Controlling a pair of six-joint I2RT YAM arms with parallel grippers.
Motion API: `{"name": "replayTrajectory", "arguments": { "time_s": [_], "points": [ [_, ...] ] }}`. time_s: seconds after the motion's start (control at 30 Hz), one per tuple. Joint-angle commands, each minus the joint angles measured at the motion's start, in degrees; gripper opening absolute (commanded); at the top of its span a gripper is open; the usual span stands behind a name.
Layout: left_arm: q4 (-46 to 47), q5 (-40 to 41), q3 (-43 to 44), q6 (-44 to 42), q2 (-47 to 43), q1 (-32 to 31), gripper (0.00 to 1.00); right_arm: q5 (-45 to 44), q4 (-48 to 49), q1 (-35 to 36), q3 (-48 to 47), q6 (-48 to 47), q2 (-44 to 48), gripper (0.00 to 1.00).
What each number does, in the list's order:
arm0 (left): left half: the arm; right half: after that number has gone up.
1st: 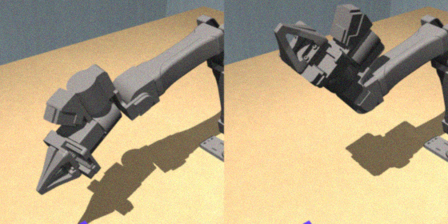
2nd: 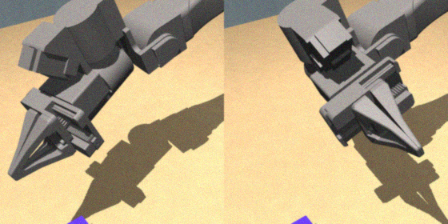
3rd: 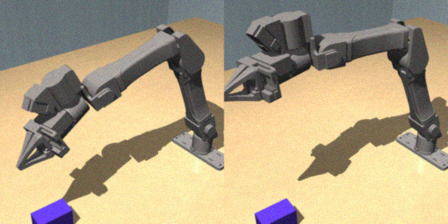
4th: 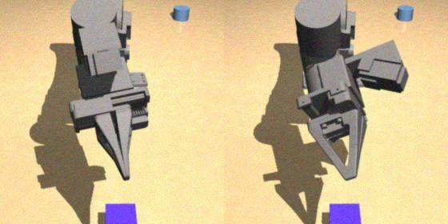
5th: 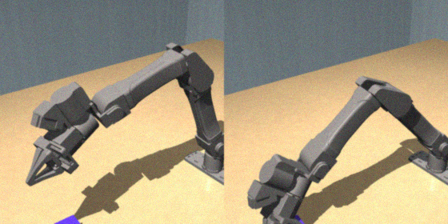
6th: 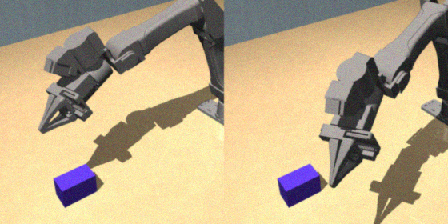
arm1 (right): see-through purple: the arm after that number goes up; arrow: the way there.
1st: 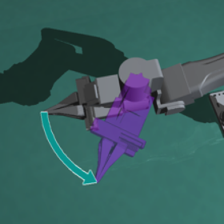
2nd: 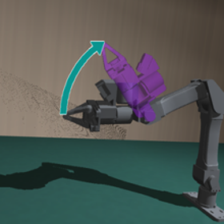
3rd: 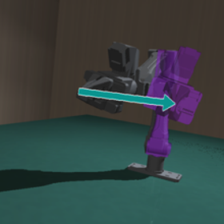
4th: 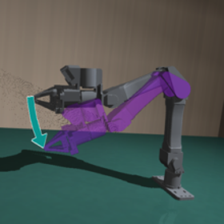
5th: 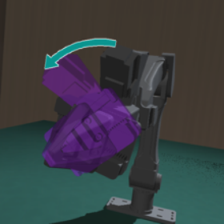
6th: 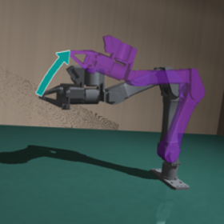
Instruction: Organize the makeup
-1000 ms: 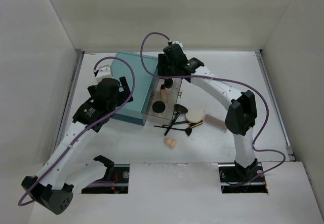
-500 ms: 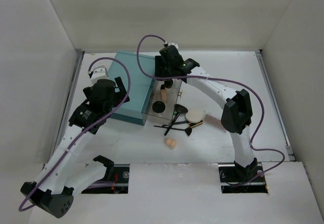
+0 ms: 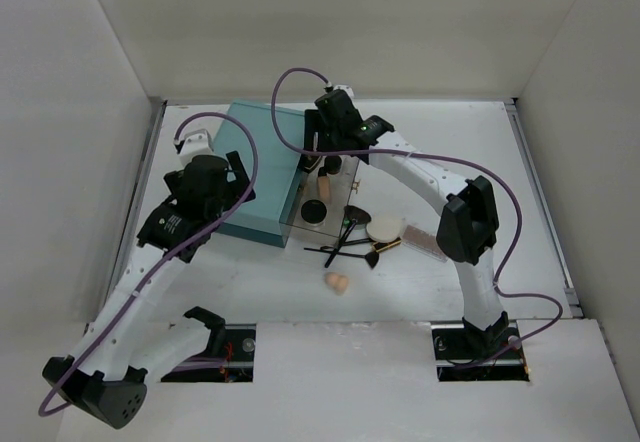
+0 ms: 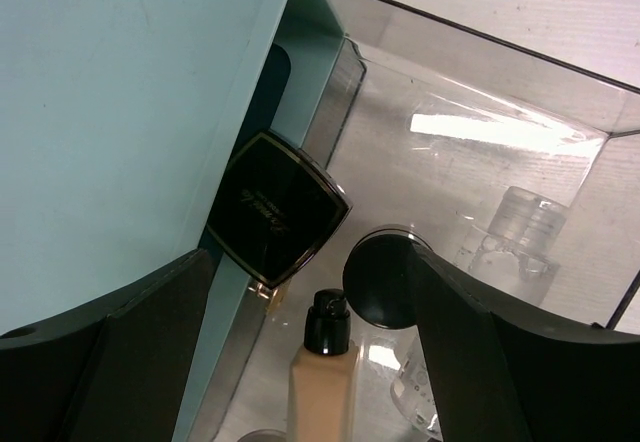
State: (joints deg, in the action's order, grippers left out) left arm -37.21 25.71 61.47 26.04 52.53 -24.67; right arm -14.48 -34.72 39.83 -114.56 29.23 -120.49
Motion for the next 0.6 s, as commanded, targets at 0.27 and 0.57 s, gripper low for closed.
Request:
{"name": "replayTrajectory", "arguments": {
  "time_s": [0.27, 0.57],
  "points": [
    [1.79, 0.91, 3.65, -0.73, 5.46, -7.44, 1.00, 2.62, 7.99, -1.46, 11.35, 0.03, 15.52, 0.87],
    [10.75, 0.92, 11.55, -10.56, 20.22, -28.97, 1.00, 2.53, 9.85, -14.73, 36.14, 3.11, 37.41, 1.00]
  ]
}}
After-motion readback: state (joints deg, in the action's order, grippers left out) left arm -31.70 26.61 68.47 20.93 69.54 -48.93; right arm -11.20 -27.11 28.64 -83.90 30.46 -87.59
